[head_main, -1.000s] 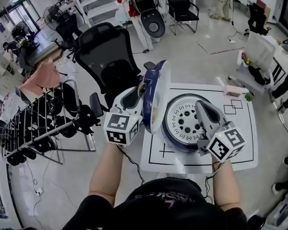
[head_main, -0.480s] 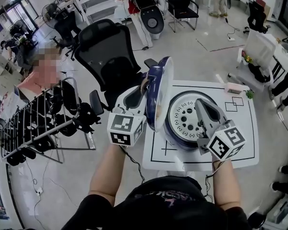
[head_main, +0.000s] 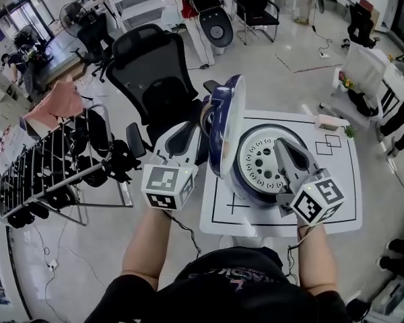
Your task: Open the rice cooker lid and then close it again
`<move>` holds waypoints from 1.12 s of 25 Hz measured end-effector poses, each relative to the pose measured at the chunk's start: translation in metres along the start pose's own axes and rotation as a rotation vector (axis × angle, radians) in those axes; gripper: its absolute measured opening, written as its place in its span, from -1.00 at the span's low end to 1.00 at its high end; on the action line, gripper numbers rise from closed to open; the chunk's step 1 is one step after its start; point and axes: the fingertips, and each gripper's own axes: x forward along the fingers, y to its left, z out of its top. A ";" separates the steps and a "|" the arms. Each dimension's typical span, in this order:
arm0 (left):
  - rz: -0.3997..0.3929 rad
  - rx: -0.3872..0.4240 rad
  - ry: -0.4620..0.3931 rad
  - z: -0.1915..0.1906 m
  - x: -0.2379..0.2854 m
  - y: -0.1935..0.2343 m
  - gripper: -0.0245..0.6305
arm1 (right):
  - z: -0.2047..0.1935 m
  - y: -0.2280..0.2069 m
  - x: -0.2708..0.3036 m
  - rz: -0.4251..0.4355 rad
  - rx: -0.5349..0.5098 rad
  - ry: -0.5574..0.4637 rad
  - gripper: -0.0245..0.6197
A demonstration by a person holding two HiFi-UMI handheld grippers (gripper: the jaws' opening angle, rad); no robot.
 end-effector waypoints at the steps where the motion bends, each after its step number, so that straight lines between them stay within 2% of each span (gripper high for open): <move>1: 0.008 -0.009 -0.002 0.000 -0.005 0.000 -0.70 | 0.000 0.001 -0.001 0.005 0.000 -0.001 -0.92; 9: 0.122 -0.043 0.011 -0.005 -0.045 -0.006 -0.62 | -0.001 0.002 -0.018 0.083 0.004 0.014 -0.92; 16: 0.201 -0.071 0.013 -0.006 -0.075 -0.044 -0.31 | -0.001 -0.008 -0.047 0.165 0.004 0.043 -0.92; 24: 0.183 -0.069 0.034 -0.006 -0.099 -0.125 0.03 | -0.003 -0.022 -0.094 0.223 0.022 0.038 -0.92; 28: 0.150 -0.085 0.040 -0.008 -0.108 -0.173 0.08 | -0.003 -0.025 -0.121 0.236 0.007 0.040 -0.92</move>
